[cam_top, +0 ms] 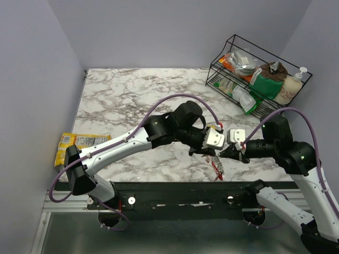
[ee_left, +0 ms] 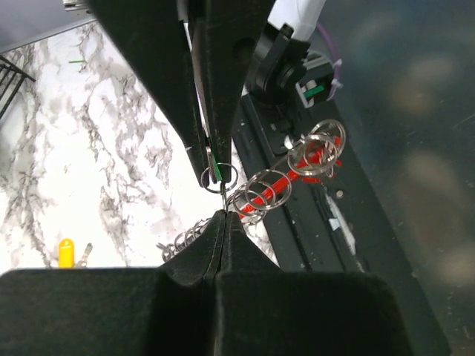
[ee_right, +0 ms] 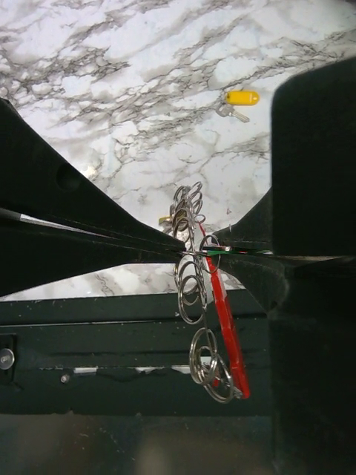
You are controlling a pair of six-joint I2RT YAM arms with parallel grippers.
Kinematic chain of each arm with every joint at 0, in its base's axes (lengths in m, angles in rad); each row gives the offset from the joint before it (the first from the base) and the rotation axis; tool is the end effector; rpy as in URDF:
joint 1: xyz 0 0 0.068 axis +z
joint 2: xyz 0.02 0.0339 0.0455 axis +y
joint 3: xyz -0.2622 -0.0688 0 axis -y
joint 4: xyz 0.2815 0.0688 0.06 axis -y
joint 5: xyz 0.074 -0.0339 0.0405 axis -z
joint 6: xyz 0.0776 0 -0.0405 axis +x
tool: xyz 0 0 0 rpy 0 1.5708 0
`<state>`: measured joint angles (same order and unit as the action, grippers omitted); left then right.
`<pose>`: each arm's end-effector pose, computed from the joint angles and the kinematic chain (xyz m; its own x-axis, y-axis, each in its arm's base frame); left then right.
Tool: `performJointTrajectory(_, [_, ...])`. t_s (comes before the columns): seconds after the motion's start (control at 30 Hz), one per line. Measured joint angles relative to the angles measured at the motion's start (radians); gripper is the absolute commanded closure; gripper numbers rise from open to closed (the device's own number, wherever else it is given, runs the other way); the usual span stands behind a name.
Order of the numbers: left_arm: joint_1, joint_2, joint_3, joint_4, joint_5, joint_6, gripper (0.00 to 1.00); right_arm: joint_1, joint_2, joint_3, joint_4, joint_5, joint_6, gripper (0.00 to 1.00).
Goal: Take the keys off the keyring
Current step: Remove the key from the keyring.
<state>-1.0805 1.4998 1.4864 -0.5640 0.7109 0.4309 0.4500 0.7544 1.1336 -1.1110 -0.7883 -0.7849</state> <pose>0.1413 -0.3723 0.3588 0.1532 0.3851 -0.9101 0.9487 -0.3152 0.0264 0.1237 0.1209 0.3670 0.1268 -0.4921 -0.8612 -0.9783 0.0814 -0.1906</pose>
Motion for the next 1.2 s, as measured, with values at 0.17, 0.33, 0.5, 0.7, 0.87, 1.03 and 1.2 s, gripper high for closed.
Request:
performJointTrajectory(0.17, [-0.031,0.000,0.000,-0.017,-0.082,0.052,1.00,0.000,0.003,-0.012,-0.014,0.001,-0.021,0.99])
performJointTrajectory(0.33, [-0.036,0.000,0.000,-0.020,-0.132,0.080,1.00,-0.001,0.002,-0.031,-0.012,0.008,-0.033,0.99])
performJointTrajectory(0.5, [-0.051,-0.003,0.000,-0.023,-0.185,0.100,1.00,-0.005,-0.010,-0.049,0.000,0.045,-0.035,0.99])
performJointTrajectory(0.7, [-0.079,-0.003,0.000,-0.022,-0.252,0.104,1.00,-0.005,-0.010,-0.053,0.037,0.076,-0.027,0.99])
performJointTrajectory(0.87, [-0.080,-0.002,0.007,-0.023,-0.272,0.087,1.00,-0.005,-0.006,-0.053,0.046,0.077,-0.023,0.99])
performJointTrajectory(1.03, [-0.080,0.014,0.039,-0.041,-0.271,0.068,1.00,-0.014,-0.008,-0.044,0.048,0.077,-0.016,0.99])
performJointTrajectory(1.2, [-0.080,0.034,0.072,-0.069,-0.246,0.061,1.00,-0.020,-0.013,-0.042,0.050,0.076,-0.016,0.99])
